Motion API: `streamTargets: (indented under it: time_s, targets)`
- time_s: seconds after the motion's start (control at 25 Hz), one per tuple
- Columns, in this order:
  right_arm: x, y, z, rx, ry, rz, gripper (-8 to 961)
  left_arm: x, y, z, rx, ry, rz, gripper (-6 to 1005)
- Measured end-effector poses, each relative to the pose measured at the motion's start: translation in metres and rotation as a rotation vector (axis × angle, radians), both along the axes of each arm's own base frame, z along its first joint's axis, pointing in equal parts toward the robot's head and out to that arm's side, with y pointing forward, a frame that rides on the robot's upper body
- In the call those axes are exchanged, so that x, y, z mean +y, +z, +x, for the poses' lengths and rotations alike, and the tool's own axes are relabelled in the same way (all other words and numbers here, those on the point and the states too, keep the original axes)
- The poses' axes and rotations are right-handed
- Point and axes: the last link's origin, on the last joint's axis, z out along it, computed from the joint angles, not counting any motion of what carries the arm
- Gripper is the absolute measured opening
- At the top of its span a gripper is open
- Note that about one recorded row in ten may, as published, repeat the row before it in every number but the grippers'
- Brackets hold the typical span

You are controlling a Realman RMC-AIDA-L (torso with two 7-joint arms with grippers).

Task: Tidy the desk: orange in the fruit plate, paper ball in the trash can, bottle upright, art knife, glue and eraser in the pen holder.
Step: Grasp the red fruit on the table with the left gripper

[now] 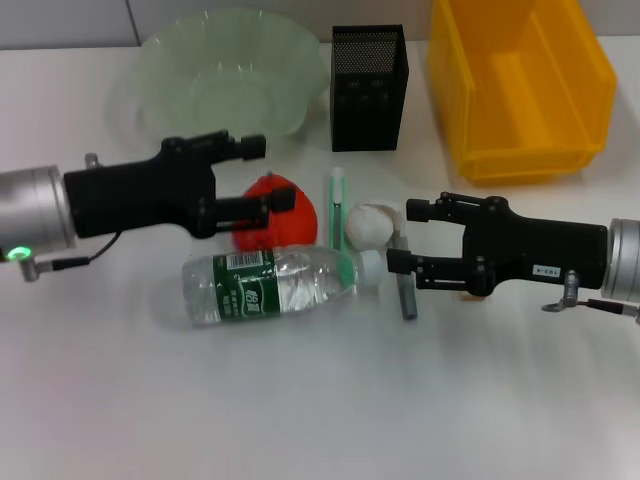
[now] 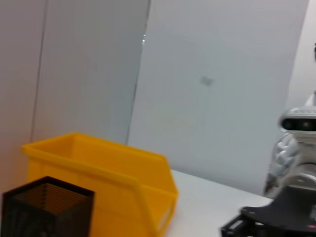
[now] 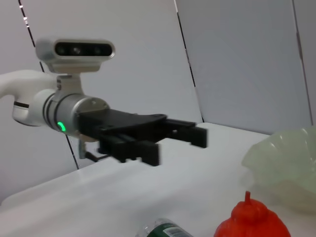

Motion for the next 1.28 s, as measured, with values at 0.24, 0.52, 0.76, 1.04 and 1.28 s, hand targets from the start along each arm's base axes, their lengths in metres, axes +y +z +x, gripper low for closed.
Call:
streamTargets:
  time_s: [0.24,0.52,0.76,1.04,1.28]
  targets:
    - [-0.003,0.001,0.001,0.015,-0.022,-0.017,790,0.020,-0.012,0.002,0.090,0.035,0.060,743]
    - [-0.006,0.000,0.004,0.021,-0.040,-0.026,790,0.030,-0.030,-0.002,0.215,0.060,0.084,732]
    - [-0.007,0.001,0.006,0.021,-0.048,-0.023,789,0.037,-0.039,-0.007,0.297,0.086,0.094,723]
    - [-0.006,0.001,0.006,0.019,-0.051,-0.022,789,0.038,-0.049,-0.008,0.365,0.092,0.076,712]
    - [-0.006,0.001,0.006,0.017,-0.051,-0.020,790,0.039,-0.049,-0.008,0.374,0.088,0.075,703]
